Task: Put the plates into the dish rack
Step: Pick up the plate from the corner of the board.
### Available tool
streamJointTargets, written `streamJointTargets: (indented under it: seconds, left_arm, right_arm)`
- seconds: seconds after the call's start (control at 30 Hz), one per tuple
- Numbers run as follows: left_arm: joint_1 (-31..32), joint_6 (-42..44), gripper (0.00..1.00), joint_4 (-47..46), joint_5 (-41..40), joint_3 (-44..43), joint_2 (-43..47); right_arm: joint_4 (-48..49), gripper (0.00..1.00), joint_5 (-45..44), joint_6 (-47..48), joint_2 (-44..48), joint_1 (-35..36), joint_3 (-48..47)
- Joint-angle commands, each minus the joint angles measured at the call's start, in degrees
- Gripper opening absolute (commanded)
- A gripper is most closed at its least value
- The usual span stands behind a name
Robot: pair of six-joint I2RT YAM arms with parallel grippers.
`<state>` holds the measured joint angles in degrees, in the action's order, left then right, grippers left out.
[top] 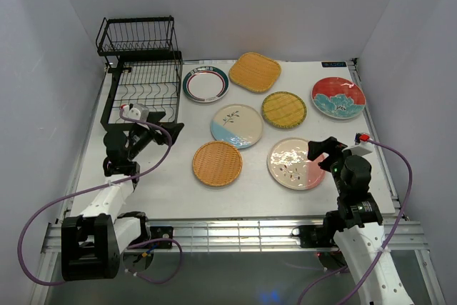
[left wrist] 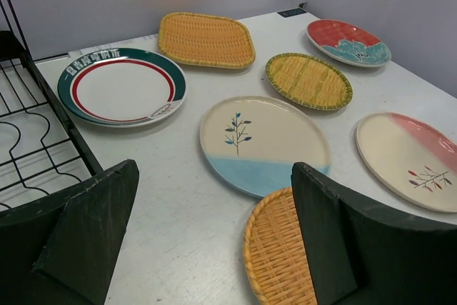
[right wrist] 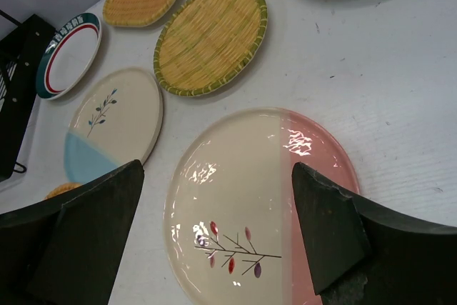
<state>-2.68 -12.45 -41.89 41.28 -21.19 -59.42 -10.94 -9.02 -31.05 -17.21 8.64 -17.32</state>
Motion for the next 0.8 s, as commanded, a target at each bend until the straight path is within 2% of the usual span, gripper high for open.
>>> streamJointTargets:
  seconds: [0.0,0.4,0.7,0.77]
  left_arm:
    - [0.0,0.8,0.98,0.5,1.5,-2.1,0.1]
    - [0.0,0.8,0.98,0.9,1.5,-2.4,-0.3]
    - [0.0,-8.3,0.98,1.8,2.4,-7.0,-7.5]
    - [0.0,-10.5,0.98,1.9,-1.1,-7.5,-8.7]
  right_arm:
    - [1.9,0.90,-0.1,1.2,0.7,0.1,-0.2]
    - [2.1,0.90,0.7,1.9,0.3,0.1,-0.1]
    - [2.1,0.90,0.4,2.9,0.1,0.1,0.0]
    - [2.0,0.90,0.4,2.9,0.1,0.1,0.0]
